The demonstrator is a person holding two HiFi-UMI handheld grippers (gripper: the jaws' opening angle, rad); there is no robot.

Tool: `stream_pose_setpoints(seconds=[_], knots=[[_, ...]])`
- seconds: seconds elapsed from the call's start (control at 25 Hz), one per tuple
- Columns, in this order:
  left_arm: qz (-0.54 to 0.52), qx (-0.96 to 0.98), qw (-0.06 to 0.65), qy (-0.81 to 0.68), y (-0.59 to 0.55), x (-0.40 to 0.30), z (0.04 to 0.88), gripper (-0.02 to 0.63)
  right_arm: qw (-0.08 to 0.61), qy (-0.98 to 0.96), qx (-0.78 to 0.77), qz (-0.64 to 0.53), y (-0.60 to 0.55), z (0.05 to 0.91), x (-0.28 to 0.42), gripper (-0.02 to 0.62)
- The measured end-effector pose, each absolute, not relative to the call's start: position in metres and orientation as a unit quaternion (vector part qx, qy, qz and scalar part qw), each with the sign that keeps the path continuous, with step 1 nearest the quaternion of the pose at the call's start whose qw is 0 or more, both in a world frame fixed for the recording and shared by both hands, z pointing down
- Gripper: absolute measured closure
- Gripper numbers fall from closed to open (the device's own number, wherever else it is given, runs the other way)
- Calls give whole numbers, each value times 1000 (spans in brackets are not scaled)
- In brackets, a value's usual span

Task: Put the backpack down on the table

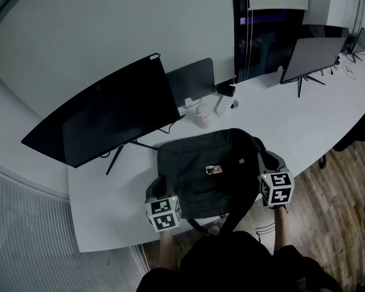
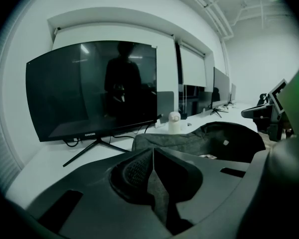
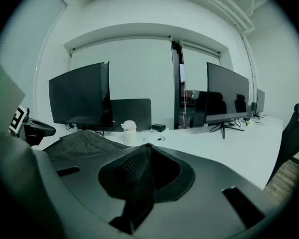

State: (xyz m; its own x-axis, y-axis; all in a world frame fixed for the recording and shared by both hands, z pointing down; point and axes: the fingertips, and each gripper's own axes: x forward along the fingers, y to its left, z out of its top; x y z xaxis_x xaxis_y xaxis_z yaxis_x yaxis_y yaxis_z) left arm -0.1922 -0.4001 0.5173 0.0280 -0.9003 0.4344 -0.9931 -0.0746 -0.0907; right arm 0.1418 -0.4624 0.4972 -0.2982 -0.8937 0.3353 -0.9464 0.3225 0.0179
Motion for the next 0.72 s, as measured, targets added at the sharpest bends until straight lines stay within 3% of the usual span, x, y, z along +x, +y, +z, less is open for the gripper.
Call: stream_pose_setpoints(seconds=[0.72], knots=[[101,761,72,-637,-365,-166,430,589,9,-857,511,70,-417,417,140,578]])
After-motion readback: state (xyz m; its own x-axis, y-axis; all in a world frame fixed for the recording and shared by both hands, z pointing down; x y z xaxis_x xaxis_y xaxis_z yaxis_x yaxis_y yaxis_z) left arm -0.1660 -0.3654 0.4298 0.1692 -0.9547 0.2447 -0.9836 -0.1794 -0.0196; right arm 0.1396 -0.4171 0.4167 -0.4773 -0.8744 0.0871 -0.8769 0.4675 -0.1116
